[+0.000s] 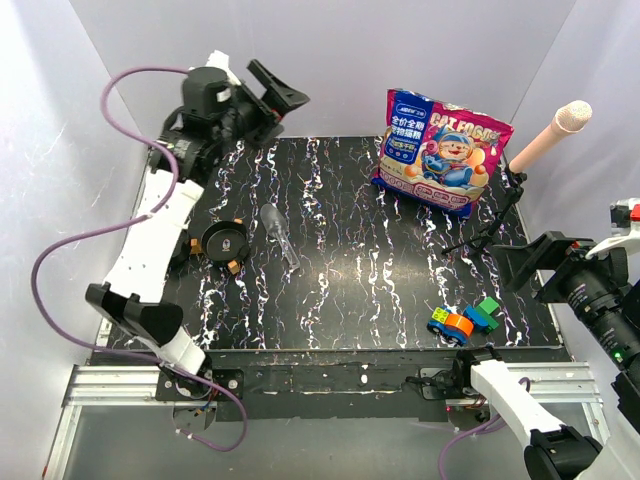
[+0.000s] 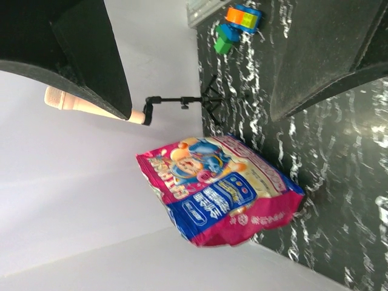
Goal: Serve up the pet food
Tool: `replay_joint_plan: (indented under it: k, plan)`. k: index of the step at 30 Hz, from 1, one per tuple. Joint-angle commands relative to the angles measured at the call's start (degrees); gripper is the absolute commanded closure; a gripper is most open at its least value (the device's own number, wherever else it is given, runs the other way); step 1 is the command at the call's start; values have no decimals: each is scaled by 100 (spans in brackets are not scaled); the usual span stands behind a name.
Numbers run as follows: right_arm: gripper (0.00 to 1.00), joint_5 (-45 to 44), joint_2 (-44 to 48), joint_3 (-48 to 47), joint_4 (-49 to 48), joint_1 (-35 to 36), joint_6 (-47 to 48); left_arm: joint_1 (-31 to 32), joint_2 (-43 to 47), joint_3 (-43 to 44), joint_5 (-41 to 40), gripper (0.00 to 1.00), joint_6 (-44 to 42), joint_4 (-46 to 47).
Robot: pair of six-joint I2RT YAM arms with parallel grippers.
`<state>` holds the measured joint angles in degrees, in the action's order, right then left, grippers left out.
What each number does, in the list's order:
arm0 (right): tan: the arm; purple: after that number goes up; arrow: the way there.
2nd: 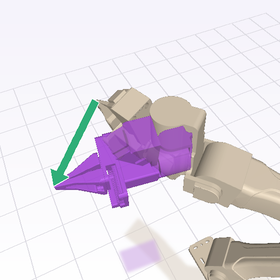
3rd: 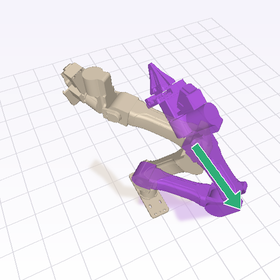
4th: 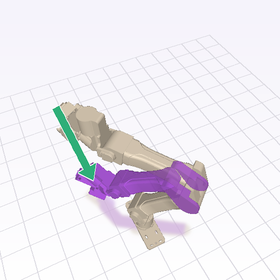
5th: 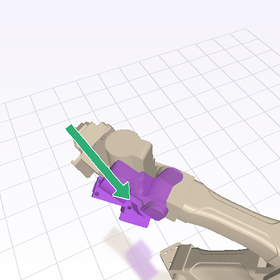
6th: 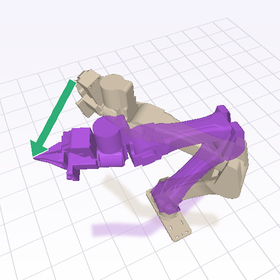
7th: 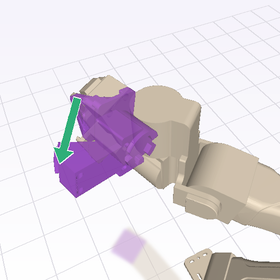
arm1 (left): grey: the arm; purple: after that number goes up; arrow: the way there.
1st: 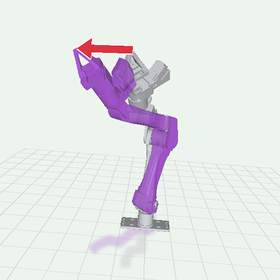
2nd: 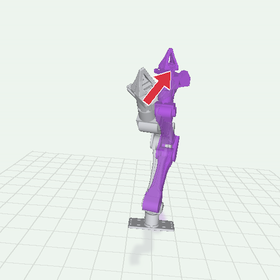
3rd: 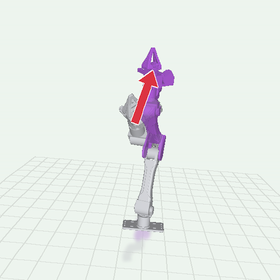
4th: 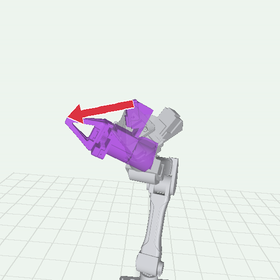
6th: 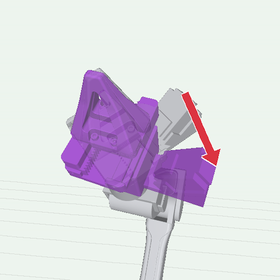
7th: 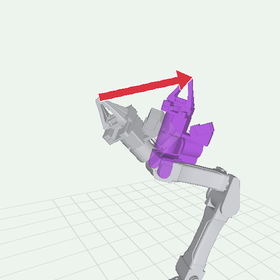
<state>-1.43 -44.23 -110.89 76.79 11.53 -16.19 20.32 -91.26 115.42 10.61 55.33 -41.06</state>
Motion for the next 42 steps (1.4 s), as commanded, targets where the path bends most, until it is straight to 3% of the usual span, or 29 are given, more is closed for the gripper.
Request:
replay_joint_plan:
  k: [1, 7, 11, 16, 23, 27, 29, 31, 33, 37, 42]
  plan:
    - [1, -173, 46, -73, -95, 34, 54, 665, -505, 315, -708, 2, 827, 19]
    - [1, -261, 142, 15, -24, 42, 72, 1492, -1296, 367, -1202, 2, 2208, 1089]
    - [1, -331, 195, 6, -15, 42, 89, 1756, -2174, 1200, -1465, 2, 2737, 1302]
    - [1, -603, 230, -117, -24, 34, 168, 1941, -3290, 2414, -1843, 2, 3246, 1284]
    - [1, -780, 248, -152, 37, 34, 203, 1889, -4205, 2723, -2362, 2, 3774, 2423]
    - [1, -841, 309, -117, 81, 34, 221, 1661, -4821, 3398, -2021, 7, 2496, 3243]
    - [1, -885, 318, -161, 116, 34, 256, 1590, -4857, 3225, -1721, 12, 1512, 3909]
    - [1, -903, 292, -275, 178, 34, 265, 1563, -4796, 3128, -1607, 12, 126, 3913]
    - [2, -868, 240, -406, 283, 34, 265, 1476, -4708, 2795, -1161, 10, -713, 4305]
    - [1, -631, 134, -618, 538, 34, 256, 1159, -4944, 2722, 131, 7, -1480, 4747]
    - [1, -236, 11, -758, 775, 34, 160, 992, -5568, 3163, 1715, 5, -1797, 5063]
